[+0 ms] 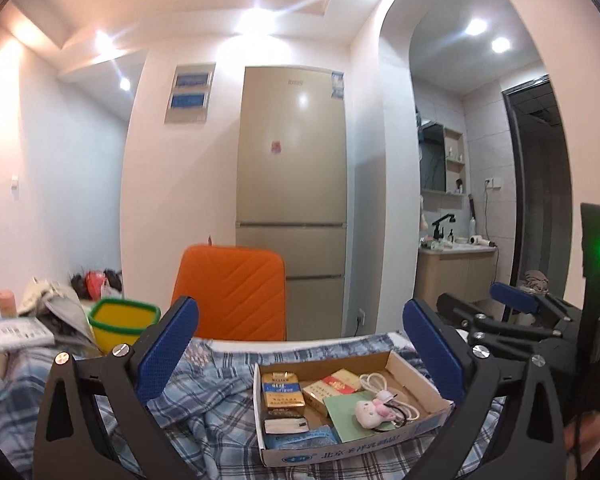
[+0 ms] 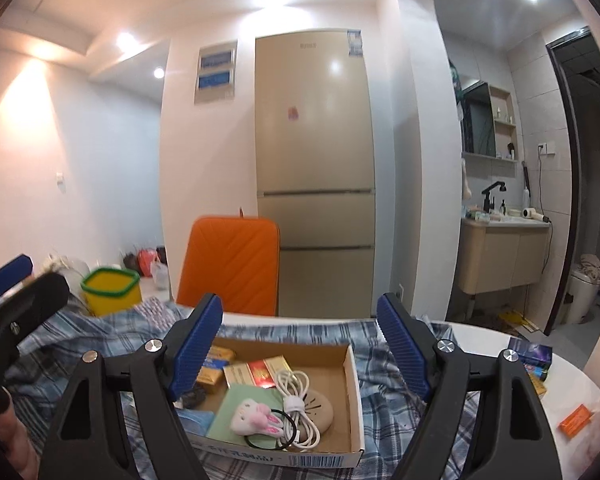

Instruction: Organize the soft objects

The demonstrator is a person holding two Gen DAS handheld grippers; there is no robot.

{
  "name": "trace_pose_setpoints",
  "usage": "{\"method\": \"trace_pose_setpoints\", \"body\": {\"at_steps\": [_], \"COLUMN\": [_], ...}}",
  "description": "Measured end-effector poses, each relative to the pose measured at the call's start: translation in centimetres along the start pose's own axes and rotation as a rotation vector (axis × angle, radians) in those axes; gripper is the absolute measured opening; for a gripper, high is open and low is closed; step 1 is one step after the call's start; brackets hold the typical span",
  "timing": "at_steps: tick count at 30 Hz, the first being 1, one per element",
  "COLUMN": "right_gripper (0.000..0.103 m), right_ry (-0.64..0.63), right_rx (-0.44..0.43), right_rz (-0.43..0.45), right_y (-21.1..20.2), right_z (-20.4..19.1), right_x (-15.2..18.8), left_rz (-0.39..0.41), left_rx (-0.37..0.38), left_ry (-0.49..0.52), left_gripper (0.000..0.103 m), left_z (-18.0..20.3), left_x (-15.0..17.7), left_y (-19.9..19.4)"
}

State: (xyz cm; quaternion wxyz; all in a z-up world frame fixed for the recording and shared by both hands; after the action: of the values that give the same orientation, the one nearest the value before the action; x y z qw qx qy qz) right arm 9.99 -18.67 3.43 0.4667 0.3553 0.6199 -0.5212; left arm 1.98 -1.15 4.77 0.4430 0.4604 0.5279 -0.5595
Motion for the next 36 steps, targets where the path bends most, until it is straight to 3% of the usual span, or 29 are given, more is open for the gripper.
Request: {"method": "trace_pose_setpoints", "body": {"at_steps": [6, 9, 14, 21, 36], "right_gripper": [0.086, 0.103, 0.103, 0.103, 0.103], "right_ry": [-0.059, -0.061, -0.077, -0.018, -0.080], "right_rx": [-0.003, 0.023, 0.055, 0.074, 0.085], "right_rz": [0.085, 0.133, 0.172, 0.174, 0.126], "right_y": [-5.7, -8.3, -11.2, -11.7, -10.4], "right_z": [-0.3, -0.1, 0.1, 1.1, 0.2], "right_x": [-0.6, 0.1, 2.0, 3.9, 5.4], "left_rz": [0.066, 0.053, 0.058, 0.035, 0.000], "left_rx": [-0.008, -0.003, -0.003, -0.020, -0.010], "left_ry": [0.033, 0.040, 0.046, 0.083, 0.059], "left_gripper": [0.103, 0.103, 0.103, 0.103, 0.103], "left_z": [0.4, 0.4, 0.5, 0.8, 0.5], "left_x": [0.1, 0.7, 2.2, 4.6, 5.4], "left_y": [-2.9, -3.7, -4.7, -3.9, -3.6]}}
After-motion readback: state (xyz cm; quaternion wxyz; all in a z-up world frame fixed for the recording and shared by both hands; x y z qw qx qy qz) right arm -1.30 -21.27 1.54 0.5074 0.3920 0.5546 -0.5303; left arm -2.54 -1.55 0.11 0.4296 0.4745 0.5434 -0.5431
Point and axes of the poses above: each gripper's, at about its wrist camera, not at the fingertips, and y roughly the way its jaws point, z to its right, x to its underside, the point moved 1 cm from there along y, roughly the way its jaws point, and after that the axes turned 8 degrees about -z, right-handed, at the moved point
